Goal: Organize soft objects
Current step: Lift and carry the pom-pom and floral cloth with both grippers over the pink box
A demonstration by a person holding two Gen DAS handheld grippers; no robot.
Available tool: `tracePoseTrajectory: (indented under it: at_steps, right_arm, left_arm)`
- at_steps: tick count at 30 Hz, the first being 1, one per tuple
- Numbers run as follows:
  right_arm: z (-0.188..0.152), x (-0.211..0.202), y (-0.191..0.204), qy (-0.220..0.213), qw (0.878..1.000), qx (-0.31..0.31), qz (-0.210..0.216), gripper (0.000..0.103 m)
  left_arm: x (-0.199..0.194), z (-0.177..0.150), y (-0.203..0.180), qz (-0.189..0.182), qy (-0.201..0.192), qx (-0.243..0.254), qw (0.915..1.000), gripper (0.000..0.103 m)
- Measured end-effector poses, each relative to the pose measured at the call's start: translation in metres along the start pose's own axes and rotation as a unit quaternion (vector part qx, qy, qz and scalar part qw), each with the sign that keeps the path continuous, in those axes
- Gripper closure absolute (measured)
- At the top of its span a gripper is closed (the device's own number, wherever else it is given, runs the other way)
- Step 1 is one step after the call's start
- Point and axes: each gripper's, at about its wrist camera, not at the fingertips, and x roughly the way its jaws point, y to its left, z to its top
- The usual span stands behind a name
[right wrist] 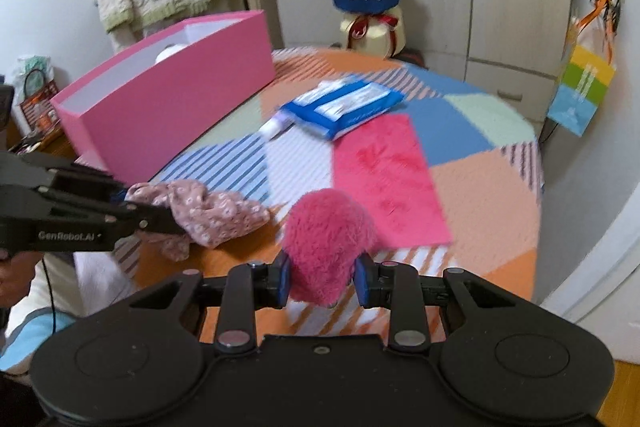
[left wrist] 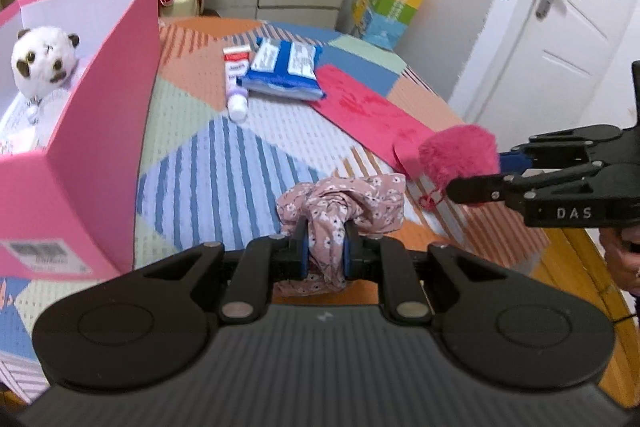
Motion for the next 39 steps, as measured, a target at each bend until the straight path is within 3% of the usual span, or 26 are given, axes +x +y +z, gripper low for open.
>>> tracePoseTrajectory:
  at_steps: [12,16,22,29,39]
  right_arm:
    - [0.001,-0.031,0.058,0.01,0.998,-0.045,0.051,0.068]
    - [0.009,-0.04,0.078,0.014,0.995,-0.055,0.078,0.068]
    - [0.025,-0.05,0.112,0.006,0.989,-0.075,0.126,0.068]
    - [0.053,-0.045,0.147,-0.015,0.982,-0.107,0.153,0.068]
    - [0.115,-0.022,0.175,-0.036,0.981,-0.132,0.14,0.068]
  left_arm:
    - [-0.059,-0.012,0.018,-0.032,0.03,-0.027,0.9986,0.089]
    - [-0.086,-0.013,0.03,-0.026,0.027,-0.036,0.9986,0.089]
    - [-0.129,-0.01,0.045,0.0,0.008,-0.031,0.9995,0.089]
    - [-0.178,0.001,0.067,0.039,-0.038,-0.025,0.9982,0.089]
    - [-0.204,0.041,0.096,0.092,-0.082,0.002,0.9924,0.089]
